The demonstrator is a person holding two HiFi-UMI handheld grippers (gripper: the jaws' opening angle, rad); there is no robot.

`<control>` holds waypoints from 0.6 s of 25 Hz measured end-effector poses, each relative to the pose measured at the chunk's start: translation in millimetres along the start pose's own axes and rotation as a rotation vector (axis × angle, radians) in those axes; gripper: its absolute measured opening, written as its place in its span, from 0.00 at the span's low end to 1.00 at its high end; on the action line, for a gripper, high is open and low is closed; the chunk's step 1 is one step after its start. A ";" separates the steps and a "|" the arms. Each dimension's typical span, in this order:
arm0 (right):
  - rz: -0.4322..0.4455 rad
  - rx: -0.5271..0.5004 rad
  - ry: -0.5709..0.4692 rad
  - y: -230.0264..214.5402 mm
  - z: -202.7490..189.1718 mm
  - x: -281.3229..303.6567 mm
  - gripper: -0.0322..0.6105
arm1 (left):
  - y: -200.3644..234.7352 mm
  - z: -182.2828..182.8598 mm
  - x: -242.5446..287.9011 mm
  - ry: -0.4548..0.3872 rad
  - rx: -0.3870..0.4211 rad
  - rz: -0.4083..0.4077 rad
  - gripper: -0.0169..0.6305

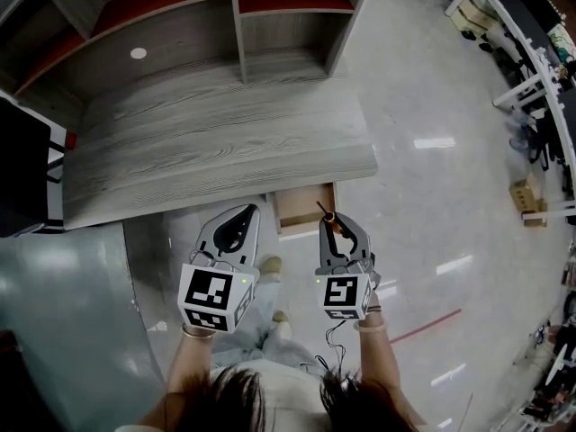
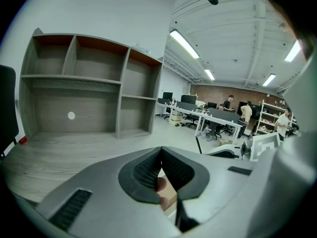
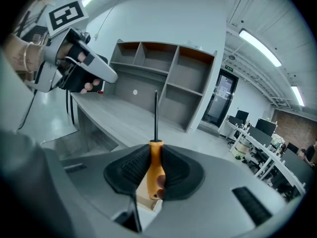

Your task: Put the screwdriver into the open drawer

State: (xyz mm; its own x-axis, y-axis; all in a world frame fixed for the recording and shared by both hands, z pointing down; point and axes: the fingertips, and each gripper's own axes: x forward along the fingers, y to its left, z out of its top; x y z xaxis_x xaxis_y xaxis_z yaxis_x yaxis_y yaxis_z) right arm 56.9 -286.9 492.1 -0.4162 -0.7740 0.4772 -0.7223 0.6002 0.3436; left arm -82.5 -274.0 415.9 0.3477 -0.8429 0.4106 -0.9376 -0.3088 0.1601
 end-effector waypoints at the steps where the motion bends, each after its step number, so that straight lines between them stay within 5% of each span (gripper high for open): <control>1: 0.006 -0.005 0.002 0.8 -2.5 3.5 0.18 | 0.0 -1.0 2.4 0.001 0.001 -0.002 0.05; 15: 0.091 -0.108 0.088 16.3 -47.1 47.0 0.18 | -1.8 -27.6 33.0 0.006 -0.015 -0.032 0.05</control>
State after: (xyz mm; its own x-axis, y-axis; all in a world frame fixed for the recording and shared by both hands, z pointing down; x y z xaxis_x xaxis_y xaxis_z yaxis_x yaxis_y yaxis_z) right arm 51.6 -303.9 558.2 -0.4242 -0.6974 0.5776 -0.6178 0.6893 0.3785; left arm -69.0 -289.2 453.9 0.3780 -0.8297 0.4108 -0.9256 -0.3290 0.1872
